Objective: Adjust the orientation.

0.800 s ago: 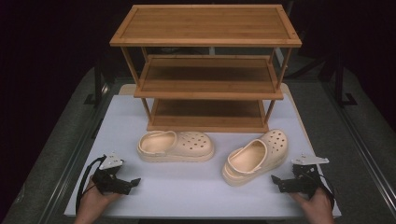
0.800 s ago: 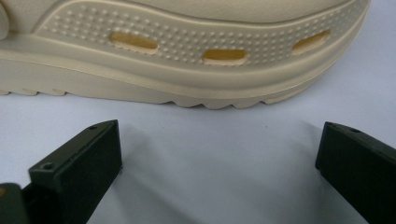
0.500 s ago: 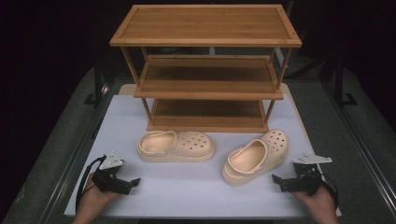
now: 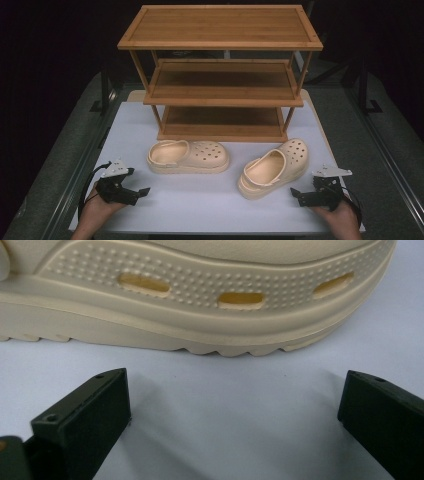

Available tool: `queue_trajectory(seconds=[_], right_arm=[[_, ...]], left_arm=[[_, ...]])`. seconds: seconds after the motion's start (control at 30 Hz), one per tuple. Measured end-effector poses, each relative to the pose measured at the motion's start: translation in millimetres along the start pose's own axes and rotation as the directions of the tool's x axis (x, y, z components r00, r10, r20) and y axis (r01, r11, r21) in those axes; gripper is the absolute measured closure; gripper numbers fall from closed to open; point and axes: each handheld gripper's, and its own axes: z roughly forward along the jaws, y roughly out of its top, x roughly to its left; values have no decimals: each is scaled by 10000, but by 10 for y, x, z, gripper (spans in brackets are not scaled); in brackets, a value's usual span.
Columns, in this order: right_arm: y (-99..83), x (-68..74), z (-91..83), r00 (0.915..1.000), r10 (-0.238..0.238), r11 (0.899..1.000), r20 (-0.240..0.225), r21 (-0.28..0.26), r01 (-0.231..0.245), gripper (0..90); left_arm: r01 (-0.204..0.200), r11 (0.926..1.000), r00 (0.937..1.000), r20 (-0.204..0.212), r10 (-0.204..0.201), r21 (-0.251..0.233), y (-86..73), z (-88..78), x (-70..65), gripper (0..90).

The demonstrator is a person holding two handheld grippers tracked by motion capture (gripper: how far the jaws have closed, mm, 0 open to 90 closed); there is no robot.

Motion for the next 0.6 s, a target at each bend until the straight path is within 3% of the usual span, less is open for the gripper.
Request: queue_trajectory(seconds=[0.2,0.43,0.57,0.6], right_arm=[[-1,-2,1,10000,-17,10000,-8,-21,17,0],[-2,0,0,10000,-7,10000,0,-25,7,0],[-3,1,0,10000,-5,10000,-1,-36,5,1],[-3,1,0,10000,-2,10000,-2,-37,2,1]], left_arm=[[-74,9997,10000,56,76,-251,139,-74,75,177],[-106,9964,9997,204,124,-842,351,-91,162,368],[-66,9955,9994,338,99,-943,452,-88,211,490],[-22,9955,9985,539,73,-950,508,-83,248,530]])
